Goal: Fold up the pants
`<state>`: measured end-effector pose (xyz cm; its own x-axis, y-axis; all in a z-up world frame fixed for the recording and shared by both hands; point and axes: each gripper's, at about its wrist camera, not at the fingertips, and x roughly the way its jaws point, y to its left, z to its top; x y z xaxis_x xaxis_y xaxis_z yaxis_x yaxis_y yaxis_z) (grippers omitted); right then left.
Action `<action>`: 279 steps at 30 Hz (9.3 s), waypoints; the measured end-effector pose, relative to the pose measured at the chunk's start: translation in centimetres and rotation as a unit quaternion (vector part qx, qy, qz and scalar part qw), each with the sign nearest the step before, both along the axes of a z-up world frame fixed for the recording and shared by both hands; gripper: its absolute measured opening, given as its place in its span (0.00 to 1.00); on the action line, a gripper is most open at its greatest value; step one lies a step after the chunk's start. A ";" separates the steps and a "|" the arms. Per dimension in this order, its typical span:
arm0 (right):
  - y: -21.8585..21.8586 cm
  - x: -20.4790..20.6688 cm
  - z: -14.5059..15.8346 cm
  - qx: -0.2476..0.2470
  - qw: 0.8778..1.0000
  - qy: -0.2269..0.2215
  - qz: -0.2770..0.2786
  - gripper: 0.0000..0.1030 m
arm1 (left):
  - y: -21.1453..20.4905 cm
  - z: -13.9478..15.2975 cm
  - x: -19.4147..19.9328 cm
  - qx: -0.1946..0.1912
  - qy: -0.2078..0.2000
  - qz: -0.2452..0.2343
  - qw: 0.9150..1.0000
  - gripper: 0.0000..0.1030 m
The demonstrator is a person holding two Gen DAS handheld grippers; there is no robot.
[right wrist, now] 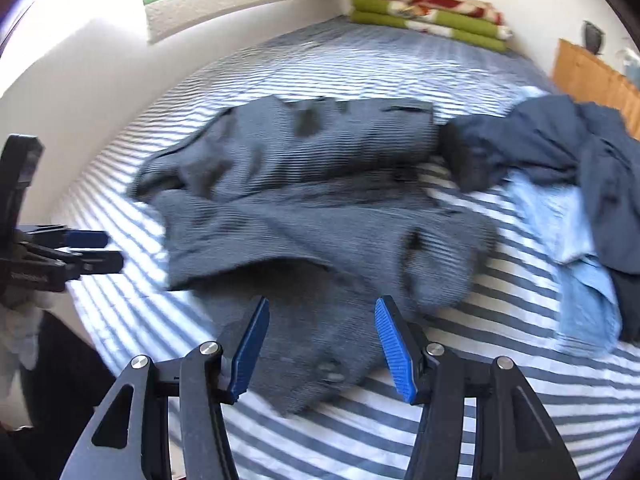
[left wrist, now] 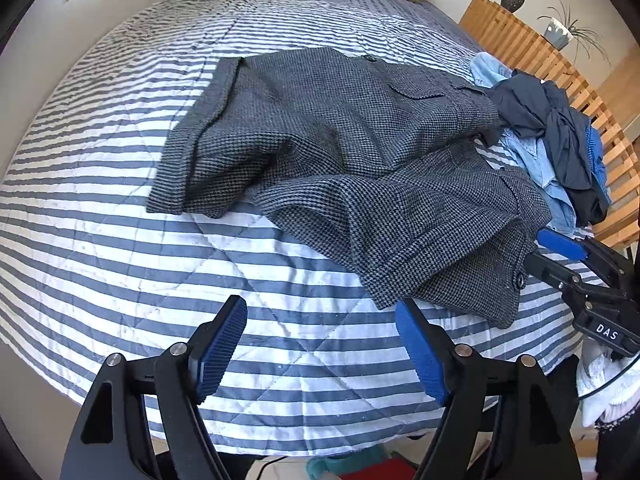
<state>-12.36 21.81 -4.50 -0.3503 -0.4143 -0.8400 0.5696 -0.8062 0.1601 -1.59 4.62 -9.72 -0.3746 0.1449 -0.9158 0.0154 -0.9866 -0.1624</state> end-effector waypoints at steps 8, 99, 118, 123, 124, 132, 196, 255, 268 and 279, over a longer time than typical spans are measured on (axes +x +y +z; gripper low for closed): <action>-10.5 1.1 -3.7 0.044 0.996 -0.069 0.045 0.53 | -5.2 2.1 1.5 -0.075 0.023 0.051 0.996 0.84; 8.1 -2.6 -2.1 -0.020 0.988 -0.093 -0.123 0.39 | -5.3 -0.9 3.5 0.057 -0.026 0.023 0.998 0.51; 8.5 -3.6 -4.6 -0.057 0.975 -0.137 -0.168 0.47 | -4.9 -6.8 3.2 0.189 -0.057 0.170 0.966 0.15; 8.8 -5.7 -5.1 -0.099 0.963 -0.168 -0.186 0.50 | -5.5 -3.5 5.3 0.194 -0.026 0.154 0.968 0.09; 8.8 -6.1 -5.2 -0.109 0.960 -0.176 -0.190 0.50 | -5.8 -2.5 6.0 0.195 -0.017 0.152 0.969 0.08; 8.2 -8.1 -5.9 -0.111 0.955 -0.184 -0.204 0.51 | -8.8 1.0 8.0 0.078 -0.011 0.155 0.985 0.19; 4.9 -17.0 6.2 -0.061 0.991 -0.030 -0.115 0.48 | -18.3 9.7 -11.8 0.114 0.014 0.096 0.989 0.54; 3.6 3.2 -0.4 -0.063 0.988 -0.127 -0.060 0.37 | -5.6 -3.5 3.2 0.161 -0.071 0.047 0.983 0.47; -5.6 7.8 -2.9 -0.024 0.992 -0.120 0.026 0.37 | -5.7 -3.8 4.1 0.229 -0.024 0.138 0.963 0.16; -9.0 10.0 -4.5 -0.019 0.987 -0.133 0.092 0.38 | -9.6 -0.3 2.5 0.205 0.008 0.172 0.963 0.09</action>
<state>-2.33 12.80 -9.00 -0.0345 -0.4837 -0.8746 0.6398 -0.6830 0.3525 0.93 -4.94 -10.00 -0.4794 0.3580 -0.8013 0.3238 -0.7765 -0.5406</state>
